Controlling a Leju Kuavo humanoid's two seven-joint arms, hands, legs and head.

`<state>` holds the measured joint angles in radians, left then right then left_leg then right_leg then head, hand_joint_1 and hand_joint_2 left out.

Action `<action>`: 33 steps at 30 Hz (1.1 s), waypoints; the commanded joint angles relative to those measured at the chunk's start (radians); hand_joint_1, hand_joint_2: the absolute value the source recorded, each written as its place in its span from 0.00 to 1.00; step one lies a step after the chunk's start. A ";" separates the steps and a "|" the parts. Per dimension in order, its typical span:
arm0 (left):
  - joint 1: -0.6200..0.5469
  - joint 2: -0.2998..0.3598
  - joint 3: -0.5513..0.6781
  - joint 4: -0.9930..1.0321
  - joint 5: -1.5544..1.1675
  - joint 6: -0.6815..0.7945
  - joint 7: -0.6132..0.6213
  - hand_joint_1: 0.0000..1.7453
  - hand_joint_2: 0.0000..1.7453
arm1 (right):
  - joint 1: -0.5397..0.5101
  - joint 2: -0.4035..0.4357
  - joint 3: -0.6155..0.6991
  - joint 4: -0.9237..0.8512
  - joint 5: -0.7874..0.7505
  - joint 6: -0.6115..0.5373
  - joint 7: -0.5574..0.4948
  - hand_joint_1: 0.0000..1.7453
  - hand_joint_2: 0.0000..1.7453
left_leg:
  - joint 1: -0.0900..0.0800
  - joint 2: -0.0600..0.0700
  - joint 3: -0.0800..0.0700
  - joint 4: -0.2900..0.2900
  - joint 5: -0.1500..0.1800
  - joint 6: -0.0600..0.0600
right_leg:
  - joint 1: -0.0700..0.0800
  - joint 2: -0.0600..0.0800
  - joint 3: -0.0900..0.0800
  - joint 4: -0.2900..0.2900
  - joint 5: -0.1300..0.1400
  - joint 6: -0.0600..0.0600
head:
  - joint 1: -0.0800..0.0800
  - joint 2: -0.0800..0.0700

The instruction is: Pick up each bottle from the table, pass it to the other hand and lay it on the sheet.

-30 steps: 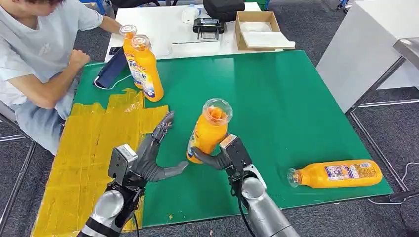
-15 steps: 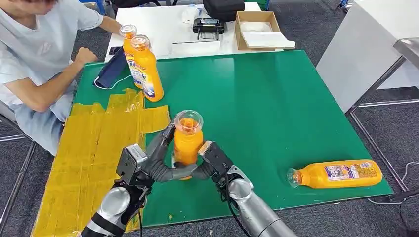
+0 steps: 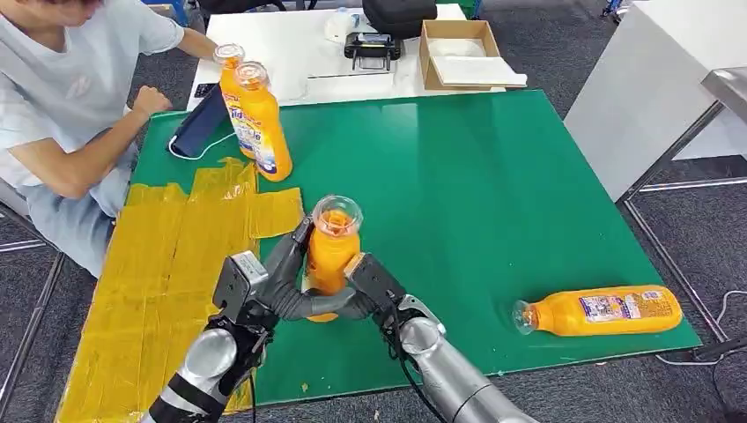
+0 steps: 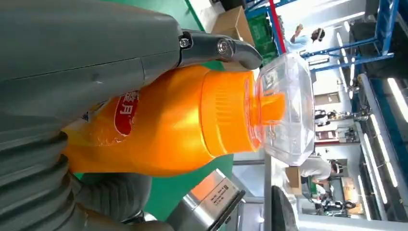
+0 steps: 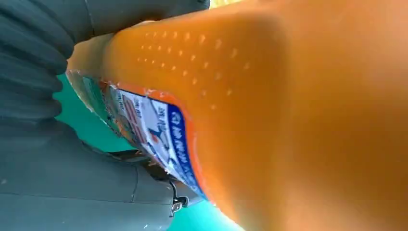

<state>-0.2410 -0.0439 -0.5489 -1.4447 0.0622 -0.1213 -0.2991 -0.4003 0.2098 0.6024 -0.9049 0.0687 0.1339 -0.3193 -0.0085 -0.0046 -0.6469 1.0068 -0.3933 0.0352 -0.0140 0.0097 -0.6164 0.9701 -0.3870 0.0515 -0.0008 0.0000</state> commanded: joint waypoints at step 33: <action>-0.012 -0.011 -0.008 0.053 0.086 -0.057 -0.006 1.00 1.00 | -0.021 -0.021 0.106 -0.065 0.108 -0.073 -0.015 1.00 1.00 | 0.001 0.001 0.004 0.001 -0.002 -0.002 | 0.001 0.000 0.004 0.001 -0.002 -0.002 | 0.000 0.000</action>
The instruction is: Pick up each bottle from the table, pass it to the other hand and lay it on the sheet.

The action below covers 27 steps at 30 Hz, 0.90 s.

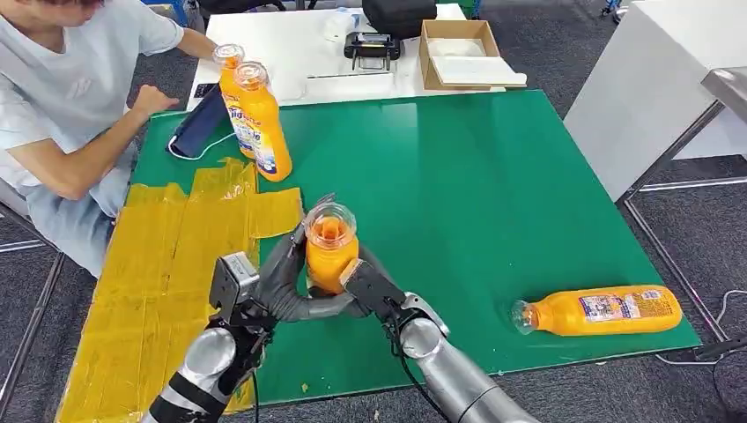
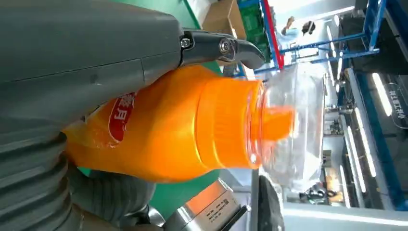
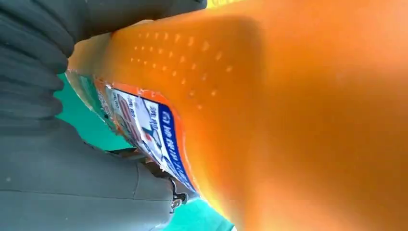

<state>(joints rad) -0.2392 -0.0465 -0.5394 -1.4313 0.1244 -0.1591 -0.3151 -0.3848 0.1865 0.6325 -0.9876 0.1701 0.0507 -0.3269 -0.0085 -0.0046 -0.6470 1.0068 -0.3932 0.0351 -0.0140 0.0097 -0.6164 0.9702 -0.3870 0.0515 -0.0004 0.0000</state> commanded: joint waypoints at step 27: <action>-0.009 -0.005 -0.023 0.016 -0.045 0.030 -0.022 0.00 1.00 | -0.035 0.000 0.071 0.004 0.007 0.003 -0.013 1.00 1.00 | 0.001 0.000 0.002 0.001 -0.002 -0.002 | 0.001 -0.001 0.002 0.000 -0.001 -0.001 | 0.000 0.000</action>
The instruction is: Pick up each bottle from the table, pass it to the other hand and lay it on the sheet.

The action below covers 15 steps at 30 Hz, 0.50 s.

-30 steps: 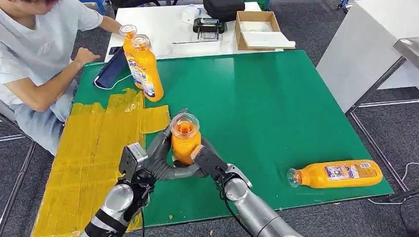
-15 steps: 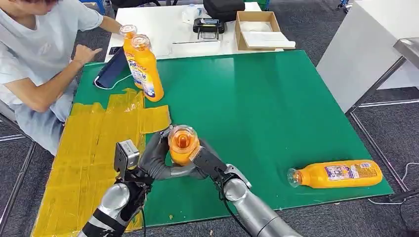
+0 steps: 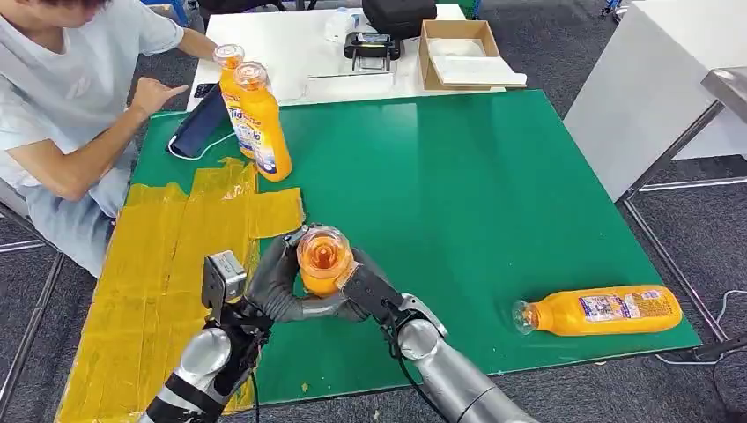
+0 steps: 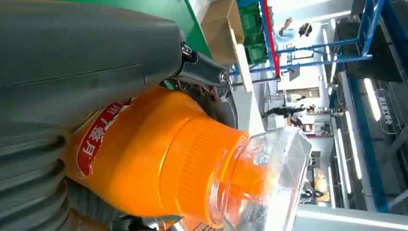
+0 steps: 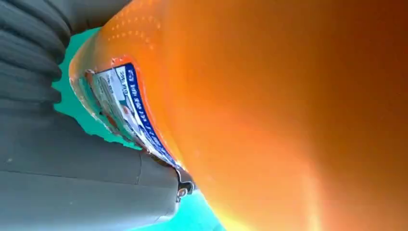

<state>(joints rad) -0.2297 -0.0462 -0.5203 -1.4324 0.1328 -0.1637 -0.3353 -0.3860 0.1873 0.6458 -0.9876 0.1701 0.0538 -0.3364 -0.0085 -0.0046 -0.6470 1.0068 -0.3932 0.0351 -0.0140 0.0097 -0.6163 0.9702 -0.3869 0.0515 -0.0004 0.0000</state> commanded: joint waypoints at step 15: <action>0.007 -0.004 -0.081 -0.022 -0.195 0.130 -0.015 0.00 1.00 | -0.006 -0.017 0.030 -0.069 -0.004 -0.003 -0.013 1.00 1.00 | 0.001 0.000 0.004 0.000 -0.002 -0.002 | 0.001 -0.001 0.004 0.000 -0.002 -0.002 | 0.000 0.000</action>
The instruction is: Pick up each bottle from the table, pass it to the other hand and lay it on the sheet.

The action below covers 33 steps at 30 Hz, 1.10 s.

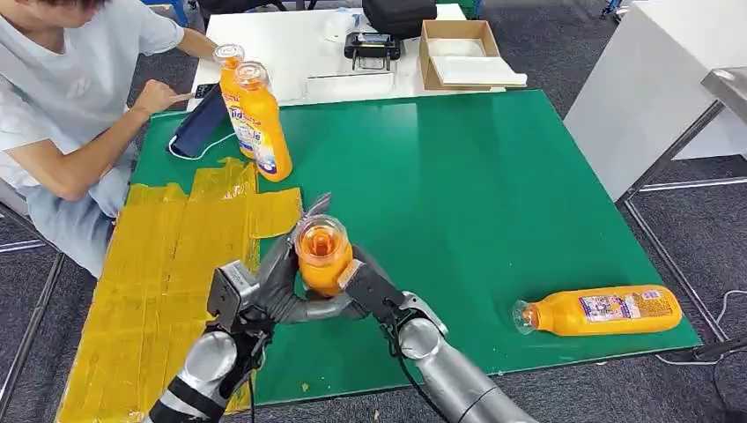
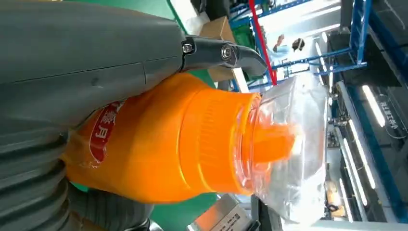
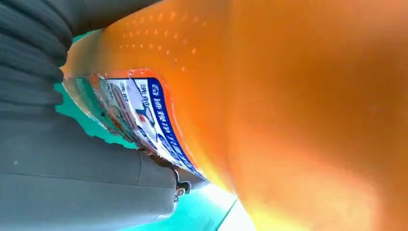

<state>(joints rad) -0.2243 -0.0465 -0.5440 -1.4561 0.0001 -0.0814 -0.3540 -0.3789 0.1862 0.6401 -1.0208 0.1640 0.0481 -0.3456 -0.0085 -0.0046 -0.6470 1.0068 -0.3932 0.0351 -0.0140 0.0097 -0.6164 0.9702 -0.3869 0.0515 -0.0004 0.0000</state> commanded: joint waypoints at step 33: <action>-0.007 -0.021 -0.079 0.027 0.150 0.027 0.124 0.00 1.00 | -0.011 -0.030 0.061 -0.047 0.135 -0.133 0.002 1.00 1.00 | 0.001 0.000 0.004 0.001 -0.002 -0.002 | 0.001 -0.001 0.004 0.000 -0.002 -0.002 | 0.000 0.000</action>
<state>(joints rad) -0.2094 -0.0523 -0.5699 -1.4858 0.1174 -0.0775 -0.2609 -0.3613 0.1698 0.6344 -1.0617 0.2353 -0.0293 -0.3426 -0.0085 -0.0045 -0.6469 1.0068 -0.3932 0.0351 -0.0140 0.0097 -0.6164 0.9702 -0.3869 0.0515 -0.0004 0.0000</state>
